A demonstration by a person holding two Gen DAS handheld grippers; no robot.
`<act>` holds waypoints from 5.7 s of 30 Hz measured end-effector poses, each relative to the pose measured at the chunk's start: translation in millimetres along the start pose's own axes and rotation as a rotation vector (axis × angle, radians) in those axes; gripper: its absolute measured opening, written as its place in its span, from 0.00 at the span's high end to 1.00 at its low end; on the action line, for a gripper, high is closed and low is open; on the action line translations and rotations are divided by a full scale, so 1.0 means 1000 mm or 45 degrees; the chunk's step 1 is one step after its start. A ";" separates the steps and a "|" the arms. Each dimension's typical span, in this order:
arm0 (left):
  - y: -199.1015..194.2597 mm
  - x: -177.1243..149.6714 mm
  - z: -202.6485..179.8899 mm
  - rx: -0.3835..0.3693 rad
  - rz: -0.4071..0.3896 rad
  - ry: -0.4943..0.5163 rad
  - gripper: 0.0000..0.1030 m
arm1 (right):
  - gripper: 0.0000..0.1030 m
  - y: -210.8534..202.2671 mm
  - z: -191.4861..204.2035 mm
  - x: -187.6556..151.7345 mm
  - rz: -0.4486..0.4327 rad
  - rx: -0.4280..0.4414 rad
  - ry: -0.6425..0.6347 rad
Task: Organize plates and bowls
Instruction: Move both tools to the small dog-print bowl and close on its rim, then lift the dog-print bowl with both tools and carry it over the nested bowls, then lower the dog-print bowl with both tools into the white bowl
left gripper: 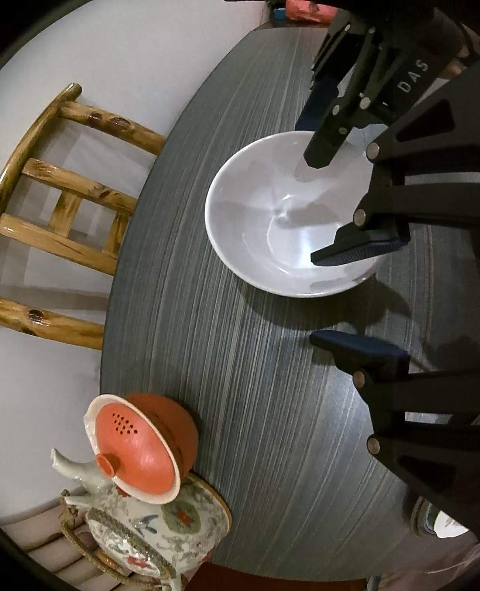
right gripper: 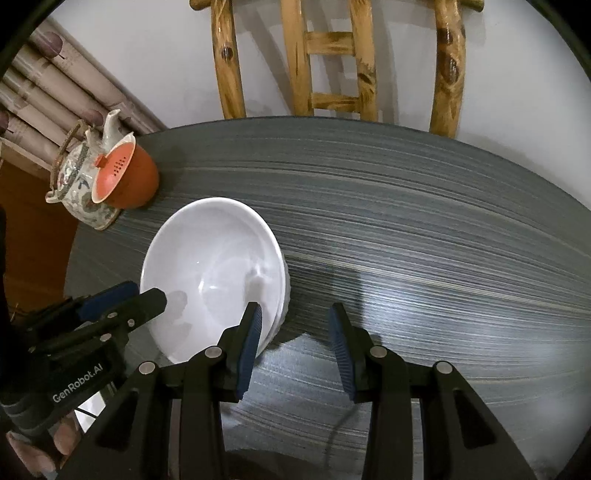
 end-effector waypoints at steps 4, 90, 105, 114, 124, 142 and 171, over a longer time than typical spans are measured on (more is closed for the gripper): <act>0.008 0.001 0.000 -0.017 0.018 -0.026 0.65 | 0.65 0.006 0.002 0.001 0.009 0.005 -0.006; -0.125 -0.179 -0.047 0.019 -0.114 0.171 0.89 | 0.88 -0.138 0.029 -0.169 -0.134 -0.026 -0.012; -0.116 -0.215 -0.049 0.023 -0.077 0.181 0.89 | 0.88 -0.143 0.034 -0.209 -0.131 -0.043 -0.008; -0.095 -0.223 -0.043 0.032 -0.020 0.182 0.89 | 0.88 -0.123 0.032 -0.222 -0.077 -0.033 0.007; -0.080 -0.219 -0.043 0.031 0.021 0.187 0.89 | 0.88 -0.109 0.026 -0.224 -0.038 -0.032 0.029; -0.081 -0.216 -0.048 0.043 0.005 0.200 0.89 | 0.87 -0.100 0.024 -0.224 -0.027 -0.025 0.046; -0.113 -0.216 -0.053 0.072 -0.128 0.242 0.88 | 0.80 -0.107 0.022 -0.220 -0.076 0.002 0.072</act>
Point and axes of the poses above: each gripper's, at about its wrist camera, not at the fingertips, and y roughly the way its jaws point, z to its left, x to its top, the point moved 4 cm from there along y, roughly the way its jaws point, and after that the axes turned 1 degree about -y, right-handed, at the moved point
